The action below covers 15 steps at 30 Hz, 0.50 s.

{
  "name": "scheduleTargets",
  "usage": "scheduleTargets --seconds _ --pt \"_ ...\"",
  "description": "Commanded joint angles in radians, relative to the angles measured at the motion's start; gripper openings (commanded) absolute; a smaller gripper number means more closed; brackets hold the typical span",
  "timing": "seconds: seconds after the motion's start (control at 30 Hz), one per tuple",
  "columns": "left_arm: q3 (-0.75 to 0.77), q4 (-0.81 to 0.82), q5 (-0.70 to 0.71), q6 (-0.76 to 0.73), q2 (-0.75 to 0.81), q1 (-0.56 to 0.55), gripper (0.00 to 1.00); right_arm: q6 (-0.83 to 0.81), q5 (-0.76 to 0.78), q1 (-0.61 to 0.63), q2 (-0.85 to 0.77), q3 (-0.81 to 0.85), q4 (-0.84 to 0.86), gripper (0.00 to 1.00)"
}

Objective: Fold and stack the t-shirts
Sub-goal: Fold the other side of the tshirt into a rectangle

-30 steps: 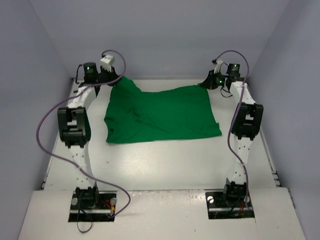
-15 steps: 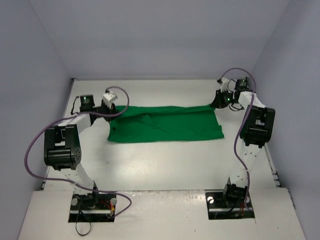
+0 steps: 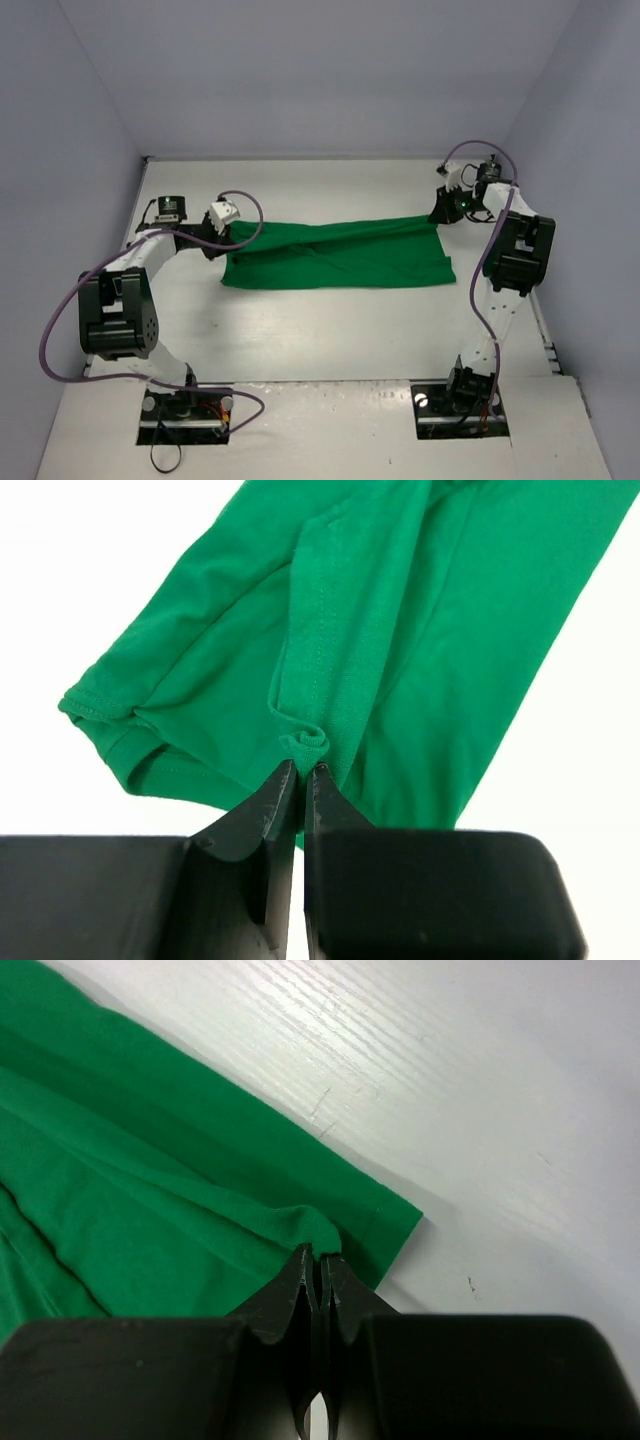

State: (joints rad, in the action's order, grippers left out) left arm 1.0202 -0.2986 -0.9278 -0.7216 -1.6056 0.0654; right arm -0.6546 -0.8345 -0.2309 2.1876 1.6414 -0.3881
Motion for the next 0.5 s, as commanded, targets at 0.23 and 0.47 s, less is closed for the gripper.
scheduleTargets --seconds 0.23,0.47 --pt "0.007 -0.273 0.007 -0.476 0.075 -0.019 0.12 -0.451 0.035 -0.002 -0.151 -0.081 -0.277 0.02" --pt "-0.134 -0.393 0.027 -0.891 0.238 -0.029 0.57 -0.750 0.121 -0.005 -0.294 -0.206 -0.345 0.44"
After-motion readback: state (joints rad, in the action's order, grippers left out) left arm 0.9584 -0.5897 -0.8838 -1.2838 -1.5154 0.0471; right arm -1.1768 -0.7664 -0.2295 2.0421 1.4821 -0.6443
